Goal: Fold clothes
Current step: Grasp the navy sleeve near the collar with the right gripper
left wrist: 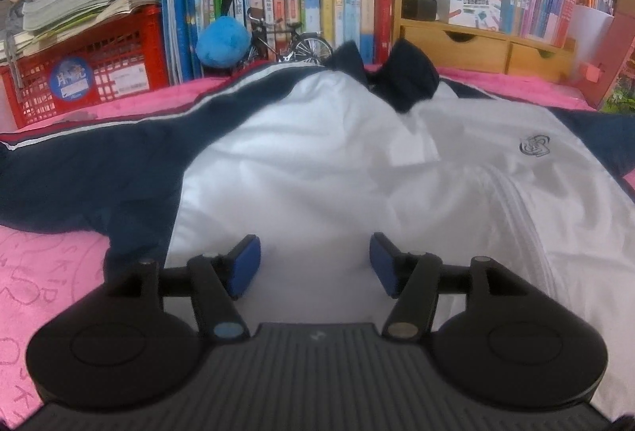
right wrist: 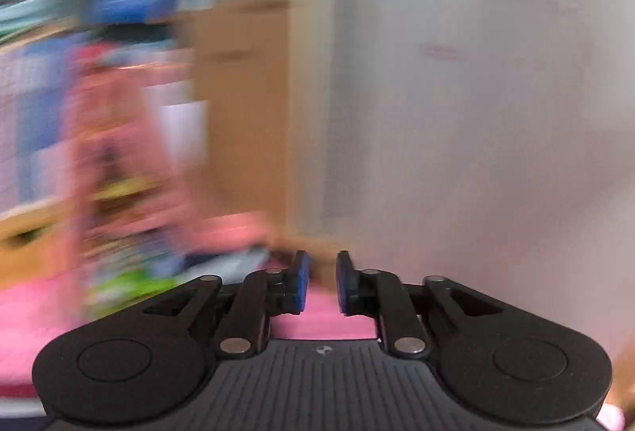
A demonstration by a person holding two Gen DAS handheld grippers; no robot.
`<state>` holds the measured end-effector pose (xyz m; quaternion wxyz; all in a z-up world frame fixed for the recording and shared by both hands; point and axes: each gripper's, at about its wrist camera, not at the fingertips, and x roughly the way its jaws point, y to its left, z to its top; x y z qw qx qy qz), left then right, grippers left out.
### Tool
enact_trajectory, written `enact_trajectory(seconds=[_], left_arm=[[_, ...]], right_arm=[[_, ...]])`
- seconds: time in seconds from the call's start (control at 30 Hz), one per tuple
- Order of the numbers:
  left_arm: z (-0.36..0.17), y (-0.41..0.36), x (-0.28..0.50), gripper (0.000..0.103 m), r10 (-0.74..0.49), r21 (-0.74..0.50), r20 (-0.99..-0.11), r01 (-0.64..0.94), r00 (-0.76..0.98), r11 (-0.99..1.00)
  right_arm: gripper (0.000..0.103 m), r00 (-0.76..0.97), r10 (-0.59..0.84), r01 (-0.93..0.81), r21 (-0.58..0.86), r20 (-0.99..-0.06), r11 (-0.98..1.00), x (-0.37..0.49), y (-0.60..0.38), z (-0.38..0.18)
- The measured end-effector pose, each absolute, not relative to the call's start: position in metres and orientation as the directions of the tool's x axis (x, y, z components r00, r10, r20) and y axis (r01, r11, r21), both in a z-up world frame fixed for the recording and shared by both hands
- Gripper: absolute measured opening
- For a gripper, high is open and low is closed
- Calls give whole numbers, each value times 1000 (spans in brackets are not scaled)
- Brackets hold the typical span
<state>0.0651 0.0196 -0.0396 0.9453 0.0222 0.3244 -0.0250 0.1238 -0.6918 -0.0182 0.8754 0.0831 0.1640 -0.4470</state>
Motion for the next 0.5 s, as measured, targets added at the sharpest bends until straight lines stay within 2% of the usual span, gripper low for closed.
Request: enact_trajectory(seconds=[0.03,0.07,0.13,0.2,0.33,0.4,0.5], left_arm=[[-40,20,65,61,-33,25,-615,61,788,998],[-40,20,65,61,-33,25,-615,61,788,998],[-39,20,66,61,-33,25,-615,61,788,998],[-39,20,66,61,-34,24,-614,62,788,998],[-39,21,66,63,-31,25,-615,59,788,998],[-39,21,66,64,-30,22,-615,56,788,998],[-39,22,66,65,-31,18,-615,54,788,998]], right_arm=[[23,547,-748,807,-2,-377,591,118,-698,-17],[40,569,-730,786,-9,-378,618,113,-693,-16],[60,627,-685,731,-26,-370,682,104,-675,-13],[61,699,-609,648,-28,-376,761,99,-654,-8],[60,860,-227,265,20,-457,964,110,-554,1],[60,872,-3,19,27,-490,999,111,-483,7],[58,792,259,-279,50,-553,959,111,-381,-1]])
